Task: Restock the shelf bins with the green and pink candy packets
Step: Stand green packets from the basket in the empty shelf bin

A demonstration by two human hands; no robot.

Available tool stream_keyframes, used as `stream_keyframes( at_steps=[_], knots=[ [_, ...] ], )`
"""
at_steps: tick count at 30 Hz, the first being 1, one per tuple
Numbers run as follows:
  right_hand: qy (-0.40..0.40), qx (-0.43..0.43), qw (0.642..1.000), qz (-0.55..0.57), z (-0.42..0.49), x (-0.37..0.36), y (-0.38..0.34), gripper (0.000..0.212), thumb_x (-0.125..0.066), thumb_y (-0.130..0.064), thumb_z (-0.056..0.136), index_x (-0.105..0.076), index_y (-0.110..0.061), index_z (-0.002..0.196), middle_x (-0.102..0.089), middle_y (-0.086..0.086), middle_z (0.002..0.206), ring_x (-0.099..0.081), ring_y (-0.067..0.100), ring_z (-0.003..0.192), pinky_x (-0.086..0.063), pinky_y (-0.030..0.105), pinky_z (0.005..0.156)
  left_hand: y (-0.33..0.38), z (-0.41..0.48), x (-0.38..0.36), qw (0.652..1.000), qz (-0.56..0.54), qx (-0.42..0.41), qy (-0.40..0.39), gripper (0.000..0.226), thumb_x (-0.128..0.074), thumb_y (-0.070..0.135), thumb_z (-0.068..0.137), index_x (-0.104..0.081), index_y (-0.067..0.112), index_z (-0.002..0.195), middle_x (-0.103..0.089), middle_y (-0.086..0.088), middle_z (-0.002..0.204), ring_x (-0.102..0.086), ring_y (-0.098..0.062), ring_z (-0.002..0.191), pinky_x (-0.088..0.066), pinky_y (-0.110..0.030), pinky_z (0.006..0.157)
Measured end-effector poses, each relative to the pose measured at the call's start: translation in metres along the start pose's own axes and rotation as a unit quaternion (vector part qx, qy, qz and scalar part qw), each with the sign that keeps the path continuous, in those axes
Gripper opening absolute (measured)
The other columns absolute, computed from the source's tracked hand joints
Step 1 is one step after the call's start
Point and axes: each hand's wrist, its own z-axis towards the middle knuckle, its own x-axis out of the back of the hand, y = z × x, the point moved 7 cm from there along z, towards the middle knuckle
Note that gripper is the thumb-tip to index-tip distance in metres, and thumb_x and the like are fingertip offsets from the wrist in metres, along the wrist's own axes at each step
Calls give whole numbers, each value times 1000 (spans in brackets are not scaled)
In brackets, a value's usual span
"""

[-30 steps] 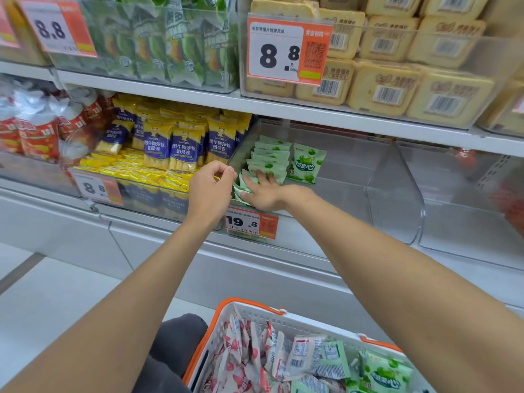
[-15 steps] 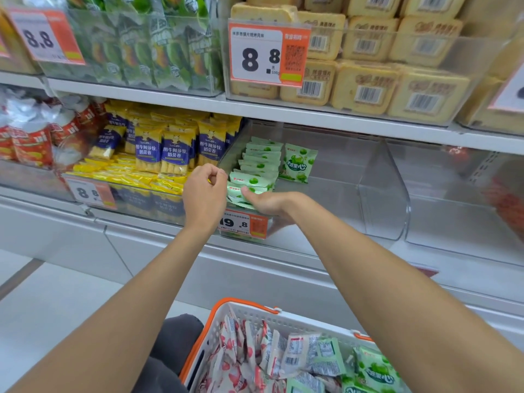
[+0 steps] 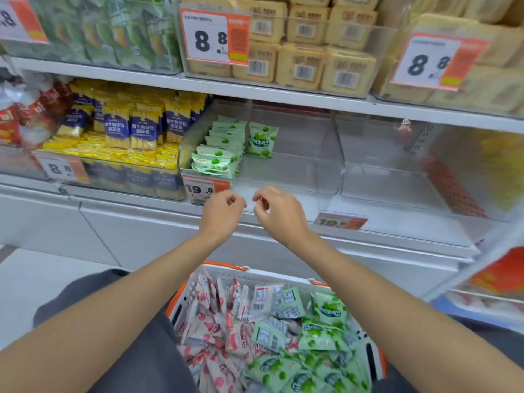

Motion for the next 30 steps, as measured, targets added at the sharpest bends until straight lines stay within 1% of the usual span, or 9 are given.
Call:
stream_keyframes(
  at_steps=[5, 9, 11, 12, 15, 19, 24, 27, 30],
  knots=[
    [-273, -175, 945, 24, -122, -74, 98, 23, -51, -12, 89, -72, -13, 98, -71, 7, 103, -63, 26, 96, -50, 33, 83, -82, -45, -72, 961, 104, 131, -222, 30, -58, 9, 91, -64, 14, 61, -59, 1, 57, -51, -4, 45, -37, -19, 49],
    [-401, -253, 881, 1, -204, -120, 147, 18, -52, -3, 85, -60, -14, 73, -63, 7, 80, -61, 26, 86, -46, 29, 66, -126, -68, -97, 927, 175, 164, -287, 26, -58, 10, 91, -69, 6, 68, -63, -2, 66, -53, -14, 52, -38, -19, 48],
    [-424, -272, 863, 22, -223, -141, 148, 14, -58, -10, 88, -66, -13, 99, -64, 9, 101, -64, 28, 100, -51, 32, 77, -134, -75, -106, 918, 186, 163, -309, 23, -56, 10, 92, -72, -4, 82, -63, -1, 91, -55, -16, 54, -39, -19, 49],
    [-437, -277, 855, 31, -230, -153, 146, 31, -61, -15, 90, -62, -12, 120, -61, 9, 119, -62, 27, 110, -50, 33, 88, -137, -78, -109, 916, 193, 159, -315, 23, -57, 10, 92, -72, -4, 82, -64, -1, 101, -55, -15, 53, -39, -17, 47],
    [-480, -229, 846, 29, -245, -184, 130, 71, -70, -32, 86, -39, -15, 147, -41, 7, 149, -43, 26, 133, -36, 34, 110, -140, -84, -116, 912, 194, 168, -319, 21, -59, 12, 92, -67, 4, 74, -72, -14, 92, -58, -12, 53, -42, -18, 49],
    [-436, -199, 877, 20, -249, -205, 129, 66, -69, -24, 87, -40, -18, 146, -44, 6, 148, -45, 25, 131, -39, 34, 107, -141, -92, -116, 911, 180, 182, -323, 30, -56, 11, 94, -58, 7, 65, -65, -11, 74, -56, -16, 55, -40, -18, 46],
    [-423, -284, 849, 139, -218, -179, 136, 45, -57, -15, 95, -48, -13, 139, -55, 10, 137, -56, 27, 121, -45, 39, 104, -149, -84, -99, 913, 215, 188, -293, 21, -44, 4, 95, -64, 5, 93, -58, -10, 90, -63, -28, 86, -52, -34, 78],
    [-376, -395, 763, 346, -190, -139, 129, 37, -48, -11, 98, -50, 0, 134, -64, 14, 119, -66, 24, 103, -54, 34, 89, -145, -80, -94, 908, 215, 206, -293, 14, -50, 13, 97, -57, 15, 85, -56, -5, 93, -53, -16, 75, -51, -35, 78],
    [-304, -462, 632, 543, -170, -112, 115, 35, -40, -16, 98, -52, 2, 124, -63, 21, 119, -66, 30, 99, -55, 41, 81, -135, -91, -108, 898, 12, 296, -325, 33, -58, 44, 95, -58, 14, 110, -61, 0, 112, -59, -16, 99, -50, -29, 82]
  ],
)
